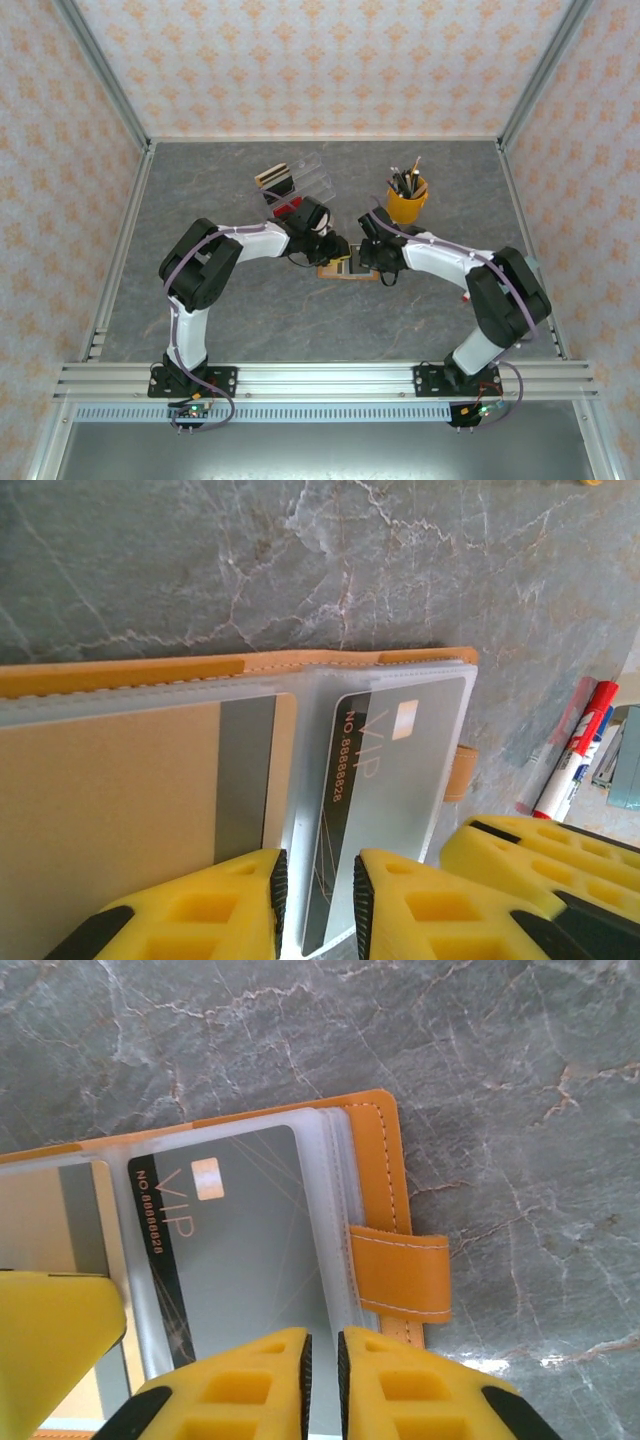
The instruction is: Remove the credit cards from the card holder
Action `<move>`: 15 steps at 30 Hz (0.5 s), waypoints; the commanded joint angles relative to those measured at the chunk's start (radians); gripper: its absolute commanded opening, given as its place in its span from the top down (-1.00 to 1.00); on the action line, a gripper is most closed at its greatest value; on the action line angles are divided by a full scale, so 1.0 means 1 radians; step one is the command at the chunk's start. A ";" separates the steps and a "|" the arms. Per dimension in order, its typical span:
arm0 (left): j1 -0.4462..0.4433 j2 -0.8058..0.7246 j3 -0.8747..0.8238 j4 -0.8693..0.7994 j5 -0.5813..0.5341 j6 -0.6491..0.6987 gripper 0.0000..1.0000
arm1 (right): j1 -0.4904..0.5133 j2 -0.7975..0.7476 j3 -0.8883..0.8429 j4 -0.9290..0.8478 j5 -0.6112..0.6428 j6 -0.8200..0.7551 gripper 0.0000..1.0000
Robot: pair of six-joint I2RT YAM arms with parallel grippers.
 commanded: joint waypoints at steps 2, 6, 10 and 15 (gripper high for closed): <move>-0.002 0.014 0.032 0.027 0.026 -0.017 0.47 | -0.005 0.030 0.028 -0.037 0.003 0.007 0.65; -0.004 0.022 0.036 0.019 0.020 -0.011 0.47 | -0.005 0.062 0.031 -0.041 -0.009 0.010 0.65; -0.004 0.026 0.039 -0.023 -0.018 0.012 0.47 | -0.005 0.082 0.032 -0.039 -0.021 0.013 0.66; -0.005 0.038 0.042 -0.025 -0.017 0.022 0.44 | -0.005 0.096 0.035 -0.045 -0.025 0.015 0.66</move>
